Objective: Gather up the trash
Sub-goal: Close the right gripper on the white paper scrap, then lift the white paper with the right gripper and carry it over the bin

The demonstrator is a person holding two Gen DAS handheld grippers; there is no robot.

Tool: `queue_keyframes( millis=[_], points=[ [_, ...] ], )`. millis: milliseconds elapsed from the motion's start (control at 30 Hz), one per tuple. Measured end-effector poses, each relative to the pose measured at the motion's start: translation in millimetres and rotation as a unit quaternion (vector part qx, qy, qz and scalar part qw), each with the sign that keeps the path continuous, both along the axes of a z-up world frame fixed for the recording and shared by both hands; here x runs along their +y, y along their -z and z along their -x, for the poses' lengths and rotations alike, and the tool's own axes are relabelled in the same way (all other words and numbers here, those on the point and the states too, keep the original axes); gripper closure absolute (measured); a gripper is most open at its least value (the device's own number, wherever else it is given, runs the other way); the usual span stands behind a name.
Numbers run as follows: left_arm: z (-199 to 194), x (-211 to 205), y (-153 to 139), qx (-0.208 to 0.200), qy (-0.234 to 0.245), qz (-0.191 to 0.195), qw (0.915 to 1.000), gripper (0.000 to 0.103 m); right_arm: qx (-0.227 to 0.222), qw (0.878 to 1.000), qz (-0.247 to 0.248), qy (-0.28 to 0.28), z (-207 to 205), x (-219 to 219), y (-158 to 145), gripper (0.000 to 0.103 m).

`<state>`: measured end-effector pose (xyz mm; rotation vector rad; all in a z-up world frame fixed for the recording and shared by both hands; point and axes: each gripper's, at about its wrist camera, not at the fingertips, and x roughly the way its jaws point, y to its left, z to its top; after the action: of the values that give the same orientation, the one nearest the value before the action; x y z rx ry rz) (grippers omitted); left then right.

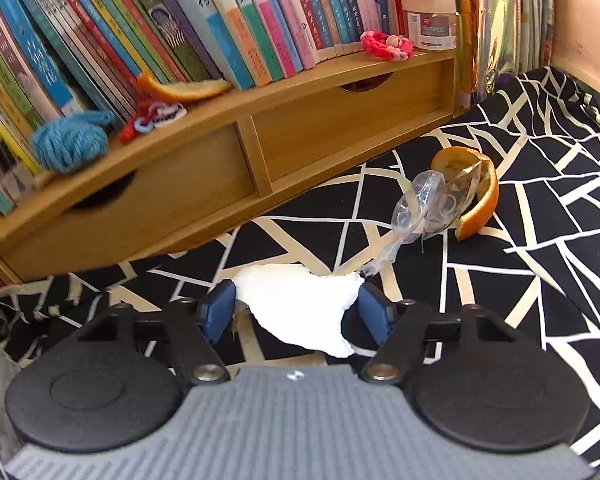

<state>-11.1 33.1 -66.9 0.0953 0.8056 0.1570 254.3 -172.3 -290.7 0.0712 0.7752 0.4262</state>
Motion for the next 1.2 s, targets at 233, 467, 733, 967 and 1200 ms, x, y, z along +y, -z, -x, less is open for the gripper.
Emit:
queue_keyframes(
  millis=[233, 467, 733, 967, 1200],
  points=[
    [0.1, 0.3, 0.2, 0.0, 0.0, 0.0, 1.0, 0.037, -0.017, 1.0, -0.011, -0.015, 12.4, -7.4, -24.9, 0.035],
    [0.3, 0.5, 0.4, 0.0, 0.0, -0.001, 1.0, 0.037, -0.038, 0.998, -0.046, -0.02, 19.3, -35.9, -77.3, 0.034],
    [0.8, 0.0, 1.7, 0.0, 0.0, 0.0, 1.0, 0.037, -0.076, 0.992, -0.093, -0.038, 45.0, -73.9, -157.6, 0.034],
    [0.5, 0.6, 1.3, 0.002, 0.0, 0.002, 1.0, 0.037, -0.152, 0.977, -0.122, -0.086, 76.2, -72.0, -208.1, 0.033],
    [1.2, 0.7, 1.3, 0.002, 0.0, 0.002, 1.0, 0.037, -0.17, 0.955, -0.169, -0.175, 108.6, -51.0, -235.0, 0.032]
  ],
)
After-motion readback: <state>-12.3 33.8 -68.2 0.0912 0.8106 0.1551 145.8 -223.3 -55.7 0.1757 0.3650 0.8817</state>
